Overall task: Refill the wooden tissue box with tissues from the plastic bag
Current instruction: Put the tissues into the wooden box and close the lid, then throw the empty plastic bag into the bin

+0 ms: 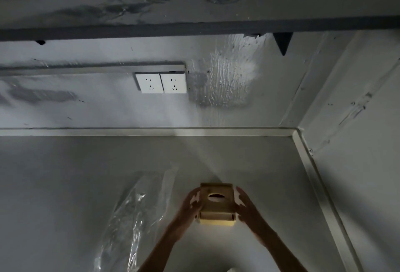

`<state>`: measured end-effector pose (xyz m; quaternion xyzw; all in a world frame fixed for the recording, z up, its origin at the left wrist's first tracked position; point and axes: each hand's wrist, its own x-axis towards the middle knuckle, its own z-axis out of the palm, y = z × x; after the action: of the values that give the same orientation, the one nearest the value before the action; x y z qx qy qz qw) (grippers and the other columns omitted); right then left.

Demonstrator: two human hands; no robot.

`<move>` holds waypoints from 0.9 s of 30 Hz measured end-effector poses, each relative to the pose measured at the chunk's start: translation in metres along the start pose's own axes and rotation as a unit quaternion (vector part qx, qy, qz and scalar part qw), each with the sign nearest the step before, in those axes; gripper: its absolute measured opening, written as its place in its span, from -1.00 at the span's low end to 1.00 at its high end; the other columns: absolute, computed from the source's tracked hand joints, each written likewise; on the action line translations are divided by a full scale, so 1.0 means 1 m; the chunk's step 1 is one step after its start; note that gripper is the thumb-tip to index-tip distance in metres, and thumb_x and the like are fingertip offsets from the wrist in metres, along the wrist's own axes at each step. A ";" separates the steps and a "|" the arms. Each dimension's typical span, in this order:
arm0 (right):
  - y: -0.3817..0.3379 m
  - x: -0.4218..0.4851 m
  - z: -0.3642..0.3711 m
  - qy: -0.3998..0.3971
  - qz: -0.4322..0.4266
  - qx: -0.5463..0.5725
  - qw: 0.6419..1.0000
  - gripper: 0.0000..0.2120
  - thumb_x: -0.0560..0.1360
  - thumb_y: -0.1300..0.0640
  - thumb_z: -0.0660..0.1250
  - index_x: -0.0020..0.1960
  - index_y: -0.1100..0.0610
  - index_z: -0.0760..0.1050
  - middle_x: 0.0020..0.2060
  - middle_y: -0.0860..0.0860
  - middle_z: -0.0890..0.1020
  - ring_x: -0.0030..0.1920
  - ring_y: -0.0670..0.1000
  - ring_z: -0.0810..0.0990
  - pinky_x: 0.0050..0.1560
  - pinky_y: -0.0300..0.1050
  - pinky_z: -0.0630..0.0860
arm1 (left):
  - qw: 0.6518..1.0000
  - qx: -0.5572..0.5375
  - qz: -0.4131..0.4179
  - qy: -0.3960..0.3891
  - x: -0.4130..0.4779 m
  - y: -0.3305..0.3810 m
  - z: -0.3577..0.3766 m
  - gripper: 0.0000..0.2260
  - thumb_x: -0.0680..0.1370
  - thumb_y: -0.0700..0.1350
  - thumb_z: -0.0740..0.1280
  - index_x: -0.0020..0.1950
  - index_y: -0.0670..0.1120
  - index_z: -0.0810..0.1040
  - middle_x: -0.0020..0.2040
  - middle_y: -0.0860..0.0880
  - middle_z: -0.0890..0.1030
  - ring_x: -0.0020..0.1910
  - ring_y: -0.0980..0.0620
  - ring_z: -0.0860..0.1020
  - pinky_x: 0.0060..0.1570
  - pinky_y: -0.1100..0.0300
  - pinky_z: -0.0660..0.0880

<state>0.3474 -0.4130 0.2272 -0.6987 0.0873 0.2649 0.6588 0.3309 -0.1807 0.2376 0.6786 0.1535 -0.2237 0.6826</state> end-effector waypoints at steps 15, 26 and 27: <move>0.009 -0.013 0.024 0.102 0.034 0.088 0.990 -0.45 0.56 0.42 0.19 0.50 0.28 0.12 0.33 0.34 0.40 -0.06 0.05 0.54 -0.32 -0.29 0.59 | 0.990 0.082 -0.009 0.117 0.020 -0.045 0.022 -0.47 0.45 -0.01 0.24 0.39 -0.15 0.39 0.30 -0.20 0.54 0.13 -0.06 0.55 0.02 0.19 0.43; -0.011 -0.037 0.112 0.301 -0.171 -0.208 0.915 -0.85 0.53 0.22 0.34 0.06 0.08 0.61 -0.06 -0.01 0.68 -0.06 0.00 0.62 -0.15 -0.18 0.51 | 0.938 0.116 0.195 0.263 -0.069 0.005 -0.080 -0.74 0.55 0.07 0.20 0.11 0.01 0.57 0.00 0.01 0.67 -0.03 0.04 0.64 -0.01 0.16 0.55; -0.011 -0.035 0.131 0.256 -0.132 -0.182 0.940 -0.89 0.52 0.18 0.36 0.01 0.06 0.63 -0.14 -0.03 0.69 -0.12 -0.02 0.63 -0.19 -0.20 0.50 | 0.926 0.111 0.188 0.307 -0.076 -0.002 -0.107 -0.75 0.54 0.04 0.18 0.05 -0.02 0.58 -0.04 -0.03 0.67 -0.06 -0.02 0.63 -0.04 0.14 0.53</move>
<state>0.2895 -0.2931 0.2546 -0.8562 0.1101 -0.0004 0.5048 0.2754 -0.0664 0.2718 0.8019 0.1992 0.1128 0.5519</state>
